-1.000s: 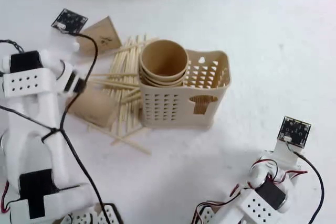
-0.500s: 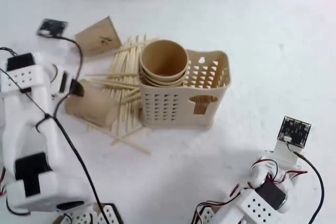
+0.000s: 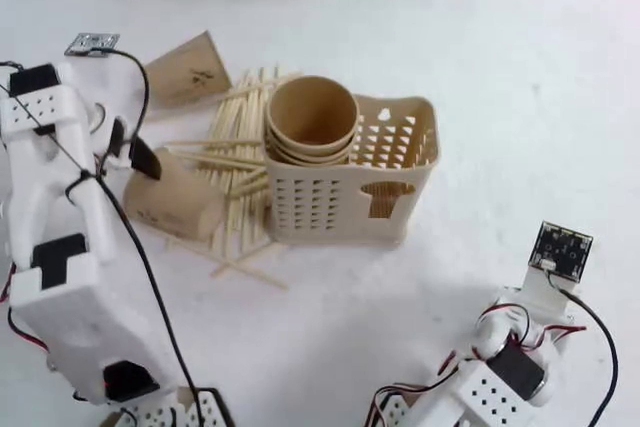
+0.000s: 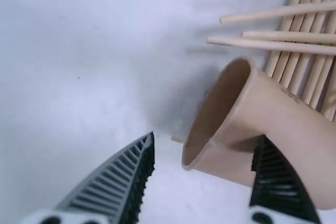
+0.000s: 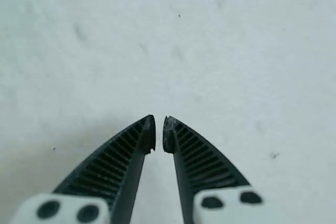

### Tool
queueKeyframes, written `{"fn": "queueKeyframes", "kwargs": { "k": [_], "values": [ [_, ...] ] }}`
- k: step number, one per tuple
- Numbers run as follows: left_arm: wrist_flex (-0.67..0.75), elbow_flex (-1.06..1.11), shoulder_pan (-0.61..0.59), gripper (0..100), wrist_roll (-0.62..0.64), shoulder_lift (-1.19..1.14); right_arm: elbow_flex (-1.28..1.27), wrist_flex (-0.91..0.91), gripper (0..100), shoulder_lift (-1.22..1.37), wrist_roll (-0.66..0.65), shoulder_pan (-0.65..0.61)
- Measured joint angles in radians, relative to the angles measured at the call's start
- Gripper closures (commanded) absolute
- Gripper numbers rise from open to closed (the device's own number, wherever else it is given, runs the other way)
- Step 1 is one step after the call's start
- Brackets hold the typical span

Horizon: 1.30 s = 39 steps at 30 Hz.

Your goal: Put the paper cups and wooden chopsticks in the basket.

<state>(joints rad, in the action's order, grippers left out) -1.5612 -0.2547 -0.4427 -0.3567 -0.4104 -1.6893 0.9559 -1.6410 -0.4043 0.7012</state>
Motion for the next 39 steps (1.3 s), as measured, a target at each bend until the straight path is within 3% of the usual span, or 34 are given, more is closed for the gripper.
{"fn": "queueKeyframes", "kwargs": {
  "k": [5,12,19,24,30,34,39],
  "values": [
    [-0.012,-0.032,0.0,92,-0.018,-0.008,0.0,0.0,95.4,0.0,0.0,0.0],
    [0.021,-0.029,-0.014,93,-0.023,-0.018,0.0,0.0,95.4,0.0,0.0,0.0],
    [0.058,-0.026,-0.129,93,0.043,0.02,0.0,0.0,95.4,0.0,0.0,0.0],
    [0.044,-0.026,-0.135,93,0.041,0.221,0.0,0.0,95.4,0.0,0.0,0.0],
    [0.029,0.08,-0.089,93,0.032,0.638,0.0,0.0,95.4,0.0,0.0,0.0],
    [0.143,0.299,0.009,93,0.011,0.81,0.0,0.0,95.4,0.0,0.0,0.0],
    [0.437,0.603,-0.003,93,0.009,0.822,0.0,0.0,95.4,0.0,0.0,0.0]
  ]
}}
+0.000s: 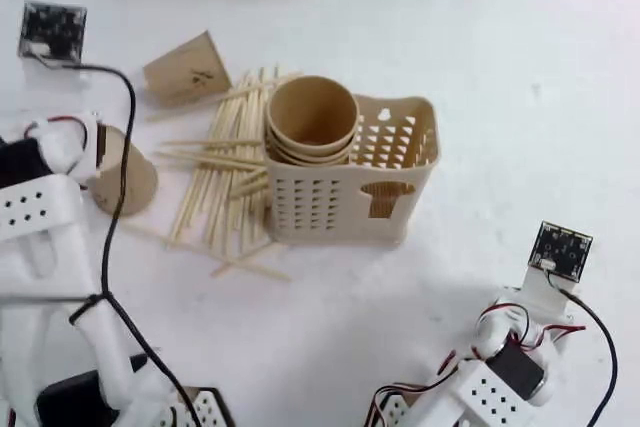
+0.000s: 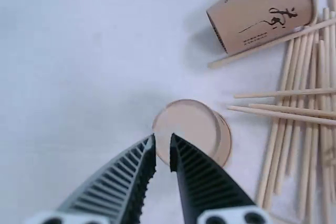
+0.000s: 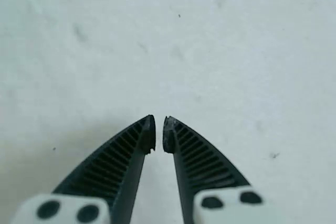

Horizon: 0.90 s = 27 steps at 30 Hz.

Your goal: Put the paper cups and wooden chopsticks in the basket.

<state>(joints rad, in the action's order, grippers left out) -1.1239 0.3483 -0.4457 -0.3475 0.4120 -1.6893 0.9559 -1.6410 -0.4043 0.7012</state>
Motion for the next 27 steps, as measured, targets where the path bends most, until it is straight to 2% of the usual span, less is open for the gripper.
{"fn": "queueKeyframes", "kwargs": {
  "k": [3,7,12,22,27],
  "values": [
    [0.155,0.135,-0.038,93,0.0,0.0,0.0,0.0,95.4,0.0,0.0,0.0],
    [0.252,0.213,-0.072,93,-0.026,-0.026,0.0,0.0,95.4,0.0,0.0,0.0],
    [0.288,0.204,-0.123,93,-0.066,-0.149,0.0,0.0,95.4,0.0,0.0,0.0],
    [0.296,0.146,-0.371,93,-0.19,-0.295,0.0,0.0,95.4,0.0,0.0,0.0],
    [0.31,0.104,-0.476,92,-0.169,-0.287,0.0,0.0,95.4,0.0,0.0,0.0]
  ]
}}
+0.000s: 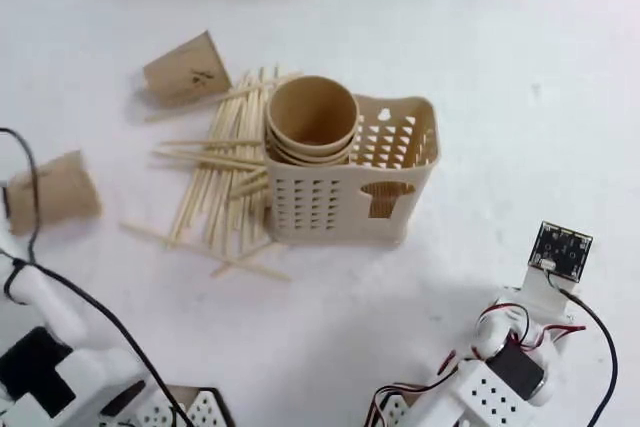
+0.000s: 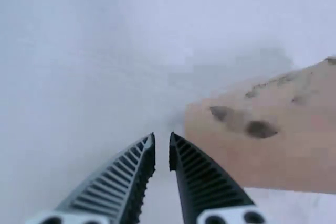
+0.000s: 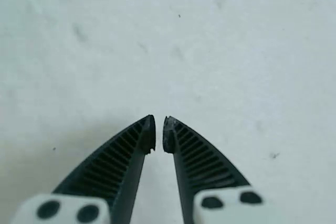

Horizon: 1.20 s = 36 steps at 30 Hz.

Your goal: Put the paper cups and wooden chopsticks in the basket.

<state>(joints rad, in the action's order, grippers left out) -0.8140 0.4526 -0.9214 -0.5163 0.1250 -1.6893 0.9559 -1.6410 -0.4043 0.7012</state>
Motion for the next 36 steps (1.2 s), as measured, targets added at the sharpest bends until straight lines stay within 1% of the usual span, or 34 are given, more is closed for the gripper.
{"fn": "queueKeyframes", "kwargs": {
  "k": [2,5,6,8,10,12,13,15,18,20,22,25,27,31,36],
  "values": [
    [-0.026,-0.044,-0.018,91,0.038,0.037,0.0,0.0,95.4,0.0,0.0,0.0],
    [-0.098,-0.104,-0.02,82,0.078,0.115,0.0,0.0,95.4,0.0,0.0,0.0],
    [-0.132,-0.115,-0.002,80,0.08,0.141,0.0,0.0,95.4,0.0,0.0,0.0],
    [-0.215,-0.123,0.066,80,0.066,0.192,0.0,0.0,95.4,0.0,0.0,0.0],
    [-0.285,-0.124,0.16,81,0.049,0.219,0.0,0.0,95.4,0.0,0.0,0.0],
    [-0.319,-0.124,0.245,84,0.052,0.229,0.0,0.0,95.4,0.0,0.0,0.0],
    [-0.321,-0.124,0.269,85,0.069,0.23,0.0,0.0,95.4,0.0,0.0,0.0],
    [-0.311,-0.118,0.27,86,0.1,0.23,0.0,0.0,95.4,0.0,0.0,0.0],
    [-0.245,-0.055,0.196,86,0.129,0.23,0.0,0.0,95.4,0.0,0.0,0.0],
    [-0.183,0.011,0.141,86,0.12,0.23,0.0,0.0,95.4,0.0,0.0,0.0],
    [-0.121,0.083,0.129,86,0.072,0.232,0.0,0.0,95.4,0.0,0.0,0.0],
    [-0.094,0.133,0.147,80,0.043,0.235,0.0,0.0,95.4,0.0,0.0,0.0],
    [-0.094,0.135,0.187,76,0.037,0.239,0.0,0.0,95.4,0.0,0.0,0.0],
    [-0.087,0.137,0.273,79,0.026,0.241,0.0,0.0,95.4,0.0,0.0,0.0],
    [-0.081,0.135,0.284,79,0.003,0.241,0.0,0.0,95.4,0.0,0.0,0.0]
  ]
}}
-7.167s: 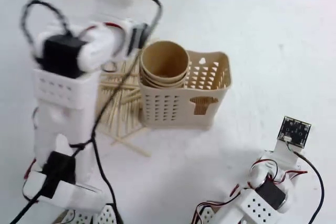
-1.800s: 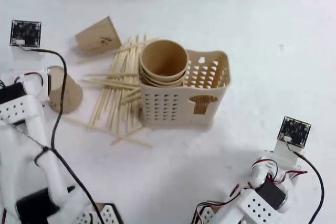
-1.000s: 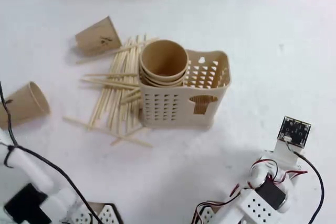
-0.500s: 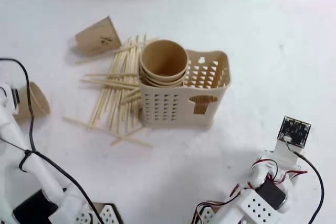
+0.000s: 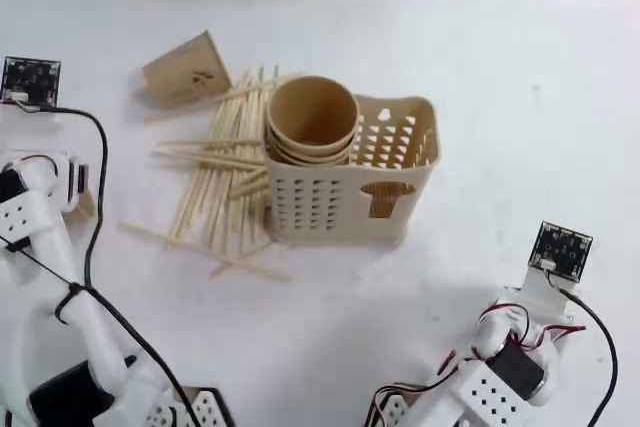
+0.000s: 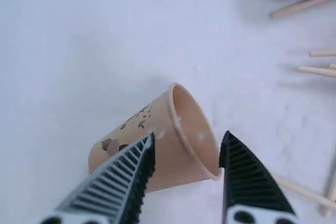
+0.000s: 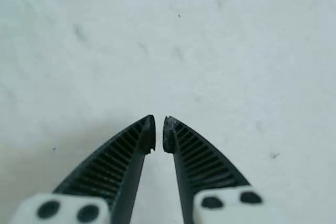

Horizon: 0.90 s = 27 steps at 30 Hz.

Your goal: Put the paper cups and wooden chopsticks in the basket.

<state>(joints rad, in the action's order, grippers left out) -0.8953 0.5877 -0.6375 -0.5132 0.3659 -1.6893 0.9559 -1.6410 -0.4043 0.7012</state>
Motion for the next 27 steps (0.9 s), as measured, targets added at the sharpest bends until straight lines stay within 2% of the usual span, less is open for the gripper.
{"fn": "queueKeyframes", "kwargs": {
  "k": [7,20,27],
  "values": [
    [0.0,-0.003,0.006,79,-0.026,-0.021,0.0,0.0,95.4,0.0,0.0,0.0],
    [-0.063,-0.25,0.003,79,0.002,-0.368,0.0,0.0,95.4,0.0,0.0,0.0],
    [-0.077,-0.295,-0.057,79,-0.078,-0.397,0.0,0.0,95.4,0.0,0.0,0.0]
  ]
}}
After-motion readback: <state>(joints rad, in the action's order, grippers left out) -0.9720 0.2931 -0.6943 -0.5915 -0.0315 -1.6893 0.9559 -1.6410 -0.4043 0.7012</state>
